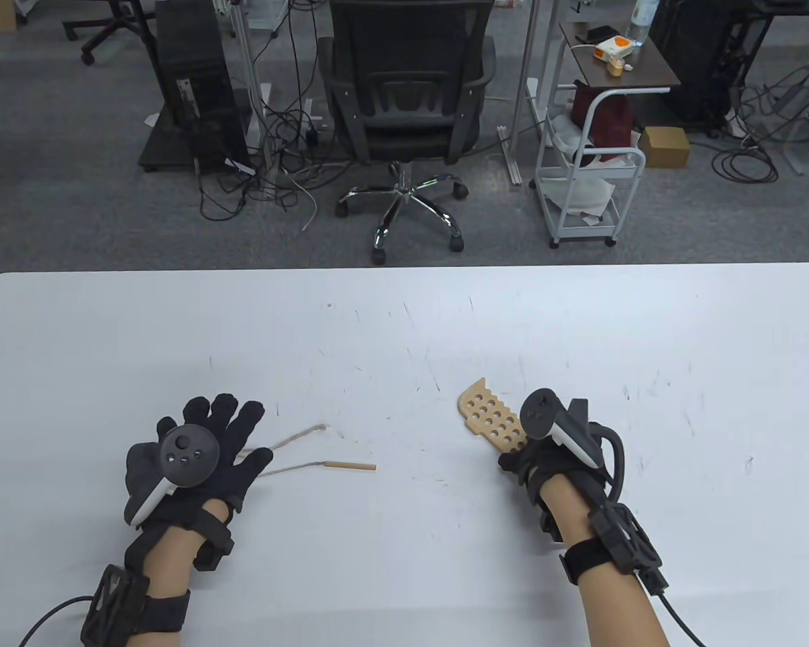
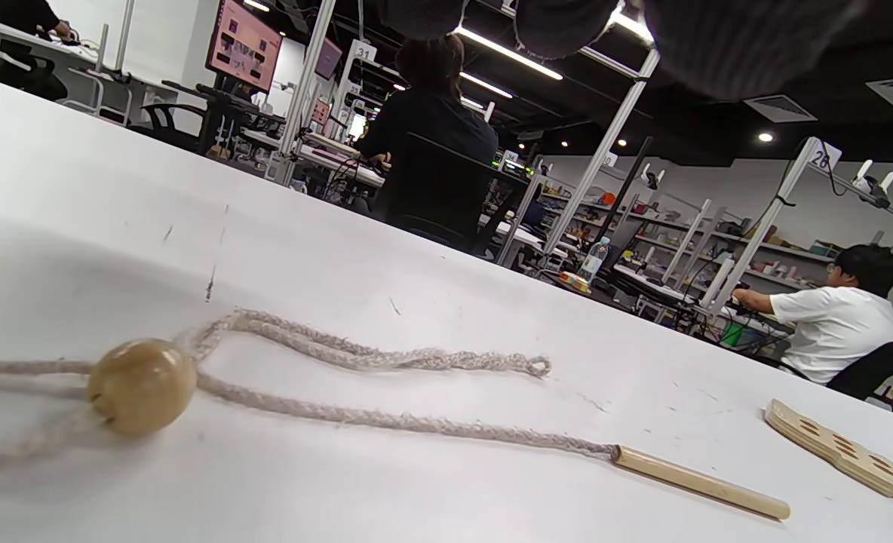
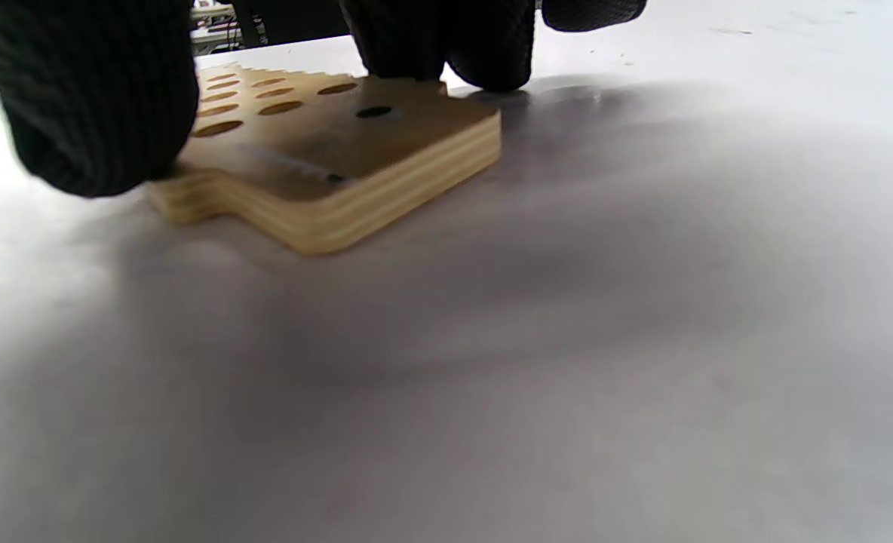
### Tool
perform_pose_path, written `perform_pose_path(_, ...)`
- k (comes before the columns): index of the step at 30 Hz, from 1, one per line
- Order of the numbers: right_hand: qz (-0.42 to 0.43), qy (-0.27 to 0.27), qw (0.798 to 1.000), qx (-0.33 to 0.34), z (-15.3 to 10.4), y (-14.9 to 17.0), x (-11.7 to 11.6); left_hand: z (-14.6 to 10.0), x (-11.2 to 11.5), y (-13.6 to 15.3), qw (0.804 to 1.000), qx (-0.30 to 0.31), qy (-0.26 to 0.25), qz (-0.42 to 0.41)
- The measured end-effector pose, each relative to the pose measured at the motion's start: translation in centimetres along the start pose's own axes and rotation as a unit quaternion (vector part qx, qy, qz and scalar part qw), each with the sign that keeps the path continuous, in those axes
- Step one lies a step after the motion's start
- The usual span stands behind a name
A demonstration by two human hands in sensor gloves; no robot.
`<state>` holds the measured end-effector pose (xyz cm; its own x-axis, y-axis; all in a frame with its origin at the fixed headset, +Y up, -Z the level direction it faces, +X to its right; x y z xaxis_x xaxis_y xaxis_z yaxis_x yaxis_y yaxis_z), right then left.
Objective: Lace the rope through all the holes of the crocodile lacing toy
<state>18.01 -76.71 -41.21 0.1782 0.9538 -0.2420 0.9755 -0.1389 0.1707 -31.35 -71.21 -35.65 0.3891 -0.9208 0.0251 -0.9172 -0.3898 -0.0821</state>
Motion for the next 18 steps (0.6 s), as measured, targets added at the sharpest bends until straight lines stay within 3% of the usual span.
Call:
perform_pose_path(6, 0.008, 0.018, 1.0, -0.005, -0.3, -0.1, 0.1, -0.1, 0.0, 0.0, 1.0, 0.0, 0.001, -0.004)
perform_pose_path(13, -0.057, 0.064, 0.996, -0.014, -0.8, -0.1, 0.9, -0.1, 0.0, -0.1, 1.0, 0.001, 0.004, -0.003)
perform_pose_path(18, -0.031, 0.074, 0.997, -0.007, -1.1, 0.3, 1.3, -0.1, 0.0, -0.1, 1.0, 0.002, 0.004, -0.007)
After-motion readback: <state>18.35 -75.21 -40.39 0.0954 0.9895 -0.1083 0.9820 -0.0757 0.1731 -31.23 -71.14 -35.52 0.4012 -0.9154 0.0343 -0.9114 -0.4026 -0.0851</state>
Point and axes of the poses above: the tracker on the back of each hand, its own y axis roughly to the little-finger side, its own z axis roughly from the wrist to the fingertips, x = y × z, the point moved 1 cm from there along z, roughly from the wrist to the fingertips, and after that the axes turned 2 degrees about -z, right-handed, at the moved point
